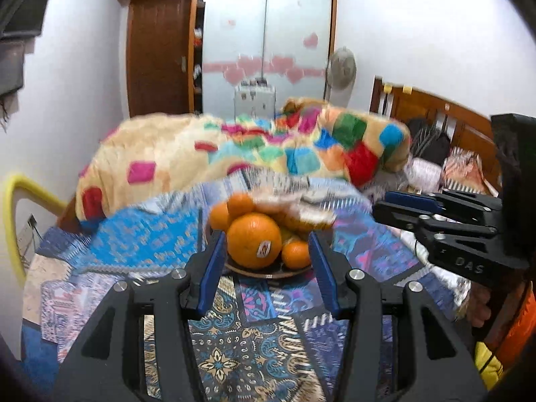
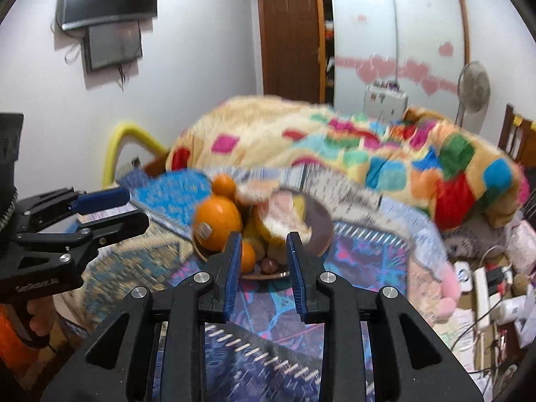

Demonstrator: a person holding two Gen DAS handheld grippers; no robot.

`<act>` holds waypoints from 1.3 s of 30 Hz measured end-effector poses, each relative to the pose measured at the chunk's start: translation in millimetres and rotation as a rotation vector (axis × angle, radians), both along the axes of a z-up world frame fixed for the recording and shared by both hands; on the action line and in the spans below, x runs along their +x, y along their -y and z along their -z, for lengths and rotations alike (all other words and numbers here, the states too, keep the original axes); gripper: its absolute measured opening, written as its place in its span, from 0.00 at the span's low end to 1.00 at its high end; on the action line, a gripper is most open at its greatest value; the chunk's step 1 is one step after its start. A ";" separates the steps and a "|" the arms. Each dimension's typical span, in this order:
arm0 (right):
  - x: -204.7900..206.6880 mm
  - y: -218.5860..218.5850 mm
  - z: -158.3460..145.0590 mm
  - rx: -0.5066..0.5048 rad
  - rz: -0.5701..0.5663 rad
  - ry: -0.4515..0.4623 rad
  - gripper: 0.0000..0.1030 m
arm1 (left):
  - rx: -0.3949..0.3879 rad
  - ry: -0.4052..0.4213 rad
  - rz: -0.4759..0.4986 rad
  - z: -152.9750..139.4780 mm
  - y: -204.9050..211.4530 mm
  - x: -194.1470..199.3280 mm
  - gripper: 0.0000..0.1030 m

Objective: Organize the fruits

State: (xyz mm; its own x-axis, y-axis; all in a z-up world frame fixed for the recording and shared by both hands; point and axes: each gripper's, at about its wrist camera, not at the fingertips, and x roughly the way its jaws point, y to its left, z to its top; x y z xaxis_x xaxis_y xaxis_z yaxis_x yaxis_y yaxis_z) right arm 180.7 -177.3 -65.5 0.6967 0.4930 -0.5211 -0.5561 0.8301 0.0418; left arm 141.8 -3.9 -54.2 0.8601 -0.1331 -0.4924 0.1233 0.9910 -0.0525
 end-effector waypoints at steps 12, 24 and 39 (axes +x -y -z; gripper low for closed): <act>-125.3 25.9 -94.8 0.160 0.075 0.310 0.44 | -0.021 0.284 -0.037 -86.0 6.9 -115.4 0.56; -171.8 23.5 -106.8 0.214 0.126 0.400 0.90 | -0.008 0.388 -0.070 -100.2 10.5 -176.1 0.94; -185.3 28.2 -97.1 0.211 0.160 0.409 1.00 | -0.002 0.388 -0.084 -97.5 13.3 -184.9 1.00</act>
